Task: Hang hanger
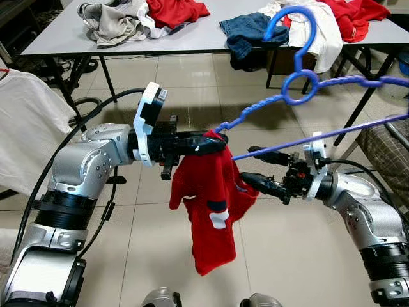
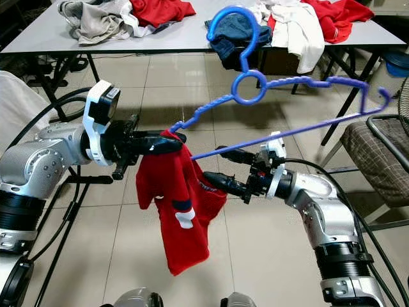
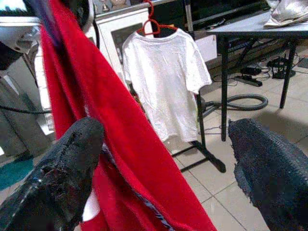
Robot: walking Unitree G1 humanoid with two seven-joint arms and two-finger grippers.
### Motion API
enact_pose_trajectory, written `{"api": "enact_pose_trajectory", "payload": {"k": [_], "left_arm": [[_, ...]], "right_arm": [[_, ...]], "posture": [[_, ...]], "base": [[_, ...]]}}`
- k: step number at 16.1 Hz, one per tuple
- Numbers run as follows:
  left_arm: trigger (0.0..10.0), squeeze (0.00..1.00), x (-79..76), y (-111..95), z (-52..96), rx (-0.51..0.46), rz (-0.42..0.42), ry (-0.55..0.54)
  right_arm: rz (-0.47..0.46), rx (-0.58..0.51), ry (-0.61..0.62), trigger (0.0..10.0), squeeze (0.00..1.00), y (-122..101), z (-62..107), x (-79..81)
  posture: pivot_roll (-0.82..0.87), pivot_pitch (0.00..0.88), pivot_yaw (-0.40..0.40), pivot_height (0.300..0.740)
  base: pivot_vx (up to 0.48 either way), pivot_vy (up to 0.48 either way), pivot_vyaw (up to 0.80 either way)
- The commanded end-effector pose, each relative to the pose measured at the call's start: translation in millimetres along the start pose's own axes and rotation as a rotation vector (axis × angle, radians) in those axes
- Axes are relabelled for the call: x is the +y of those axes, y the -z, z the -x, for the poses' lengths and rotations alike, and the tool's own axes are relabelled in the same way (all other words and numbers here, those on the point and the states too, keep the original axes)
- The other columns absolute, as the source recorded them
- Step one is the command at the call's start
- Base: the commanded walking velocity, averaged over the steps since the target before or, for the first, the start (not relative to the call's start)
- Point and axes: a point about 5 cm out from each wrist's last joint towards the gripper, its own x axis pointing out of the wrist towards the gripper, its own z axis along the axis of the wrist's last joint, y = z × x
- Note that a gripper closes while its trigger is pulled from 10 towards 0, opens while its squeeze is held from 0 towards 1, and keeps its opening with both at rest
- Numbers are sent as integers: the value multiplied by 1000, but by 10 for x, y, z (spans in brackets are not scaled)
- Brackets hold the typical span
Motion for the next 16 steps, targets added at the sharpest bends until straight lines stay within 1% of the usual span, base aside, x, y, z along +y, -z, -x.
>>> {"api": "enact_pose_trajectory", "payload": {"k": [1,4,5,6,7,9,10,11,12,13,16], "left_arm": [[0,0,-37,-118,-64,6,-44,46],[0,0,-75,-155,-124,0,-57,73],[0,0,-87,-179,-147,-5,-63,81],[0,0,-90,-186,-152,-8,-64,83],[0,0,-113,-219,-169,-11,-73,98],[0,0,-139,-248,-182,-12,-80,114],[0,0,-174,-288,-201,-14,-86,135],[0,0,-186,-304,-208,-15,-89,143],[0,0,-201,-324,-213,-13,-95,150],[0,0,-213,-341,-209,-10,-100,154],[0,0,-210,-356,-177,-3,-107,142]], "right_arm": [[23,13,-14,10000,0,-31,-47,-7],[40,43,-17,10000,0,-5,-63,-22],[54,86,-12,10000,0,36,-66,-34],[64,107,-15,10000,0,59,-66,-33],[70,195,2,10000,0,165,-70,-51],[71,235,16,10000,0,214,-66,-68],[54,295,59,10000,0,295,-39,-113],[51,323,72,10000,0,332,-24,-130],[25,357,97,4431,0,388,7,-157],[-9,374,104,0,0,435,42,-167],[-69,441,119,0,0,586,157,-158]], "posture": [[-84,0,33,740],[-76,0,26,740],[-76,0,26,740],[-76,0,26,740],[-76,0,26,740],[-75,0,27,740],[-75,0,27,740],[-75,0,27,740],[-75,0,27,740],[-75,0,27,740],[-73,0,27,740]], "base": [[0,0,0],[0,0,0],[0,0,0],[0,0,0],[0,0,0],[0,0,0],[0,0,0],[0,0,0],[0,0,0],[0,0,0],[0,0,0]]}}
